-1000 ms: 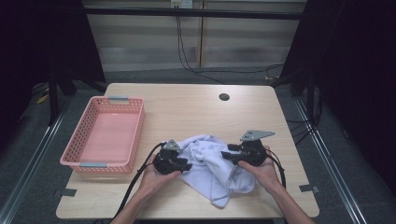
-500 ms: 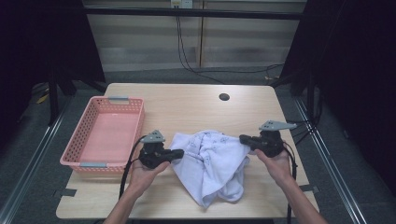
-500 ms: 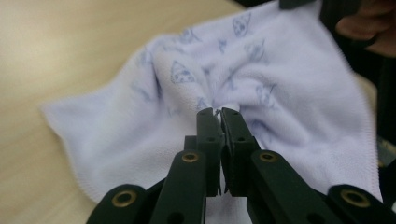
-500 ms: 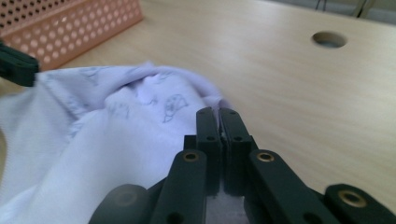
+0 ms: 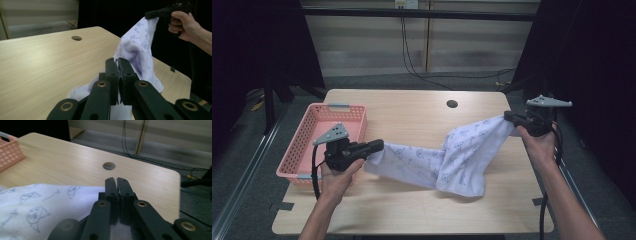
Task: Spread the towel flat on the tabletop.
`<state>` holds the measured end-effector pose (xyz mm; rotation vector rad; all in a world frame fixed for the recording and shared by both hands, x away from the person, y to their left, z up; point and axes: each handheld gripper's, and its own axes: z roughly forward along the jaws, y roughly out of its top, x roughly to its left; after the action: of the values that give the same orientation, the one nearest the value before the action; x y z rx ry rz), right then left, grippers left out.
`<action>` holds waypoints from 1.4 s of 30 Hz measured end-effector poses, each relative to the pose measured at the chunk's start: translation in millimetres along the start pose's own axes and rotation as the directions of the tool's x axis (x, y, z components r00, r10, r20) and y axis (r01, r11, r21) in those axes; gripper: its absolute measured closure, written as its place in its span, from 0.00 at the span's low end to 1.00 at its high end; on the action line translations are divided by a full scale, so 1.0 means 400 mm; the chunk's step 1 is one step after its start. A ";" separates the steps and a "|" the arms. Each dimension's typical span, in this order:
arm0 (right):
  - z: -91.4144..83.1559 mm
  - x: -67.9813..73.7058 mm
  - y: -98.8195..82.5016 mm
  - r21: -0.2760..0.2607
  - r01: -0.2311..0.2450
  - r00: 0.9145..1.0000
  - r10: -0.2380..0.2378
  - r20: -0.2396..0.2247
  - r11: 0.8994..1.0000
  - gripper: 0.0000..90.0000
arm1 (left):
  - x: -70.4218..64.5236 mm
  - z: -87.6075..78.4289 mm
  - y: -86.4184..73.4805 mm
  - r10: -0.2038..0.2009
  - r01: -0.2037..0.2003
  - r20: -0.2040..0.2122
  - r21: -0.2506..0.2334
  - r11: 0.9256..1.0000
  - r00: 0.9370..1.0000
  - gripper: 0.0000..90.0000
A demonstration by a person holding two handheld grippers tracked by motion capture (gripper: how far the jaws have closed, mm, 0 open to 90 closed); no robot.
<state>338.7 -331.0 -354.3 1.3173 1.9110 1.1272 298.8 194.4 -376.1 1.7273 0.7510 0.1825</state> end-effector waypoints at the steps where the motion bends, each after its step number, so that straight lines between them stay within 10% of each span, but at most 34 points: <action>1: 0.000 -0.018 0.005 0.004 0.000 1.000 0.000 0.019 1.000 0.98 | 0.007 -0.011 0.000 -0.004 0.004 -0.006 -0.004 1.000 1.000 0.97; 7: -0.020 -0.100 0.075 -0.006 -0.029 0.992 0.029 0.127 1.000 0.98 | 0.031 -0.054 0.011 -0.050 0.047 -0.038 -0.072 0.996 0.998 0.96; 10: -0.008 -0.100 0.065 -0.019 -0.043 0.998 0.044 0.039 0.999 0.80 | 0.029 -0.018 -0.005 -0.061 0.061 -0.002 -0.029 0.998 0.998 0.69; 17: 0.054 -0.031 -0.055 0.038 -0.039 0.998 0.040 -0.040 0.999 0.64 | 0.027 0.085 -0.071 -0.051 0.048 0.020 0.117 0.992 0.999 0.66; 26: 0.017 0.071 -0.183 0.037 -0.028 0.982 0.034 -0.186 0.999 0.57 | 0.022 0.157 -0.194 0.001 -0.007 0.016 0.347 0.938 1.000 0.65; 31: -0.001 0.122 -0.260 0.111 -0.016 0.976 0.040 -0.215 0.994 0.56 | 0.022 0.208 -0.237 0.053 -0.055 0.017 0.479 0.876 0.998 0.74; 36: -0.016 0.171 -0.308 0.153 0.004 0.968 0.035 -0.249 0.988 0.56 | 0.019 0.229 -0.241 0.047 -0.049 0.016 0.491 0.870 0.999 0.94; 42: -0.039 0.234 -0.338 0.146 0.045 0.958 -0.001 -0.288 0.988 0.55 | -0.069 0.300 -0.242 0.097 -0.138 0.107 0.502 0.854 0.989 0.95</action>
<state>228.9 -271.7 -462.5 1.2606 2.2553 1.2382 299.1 91.6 -494.1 2.2756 0.6709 -0.0069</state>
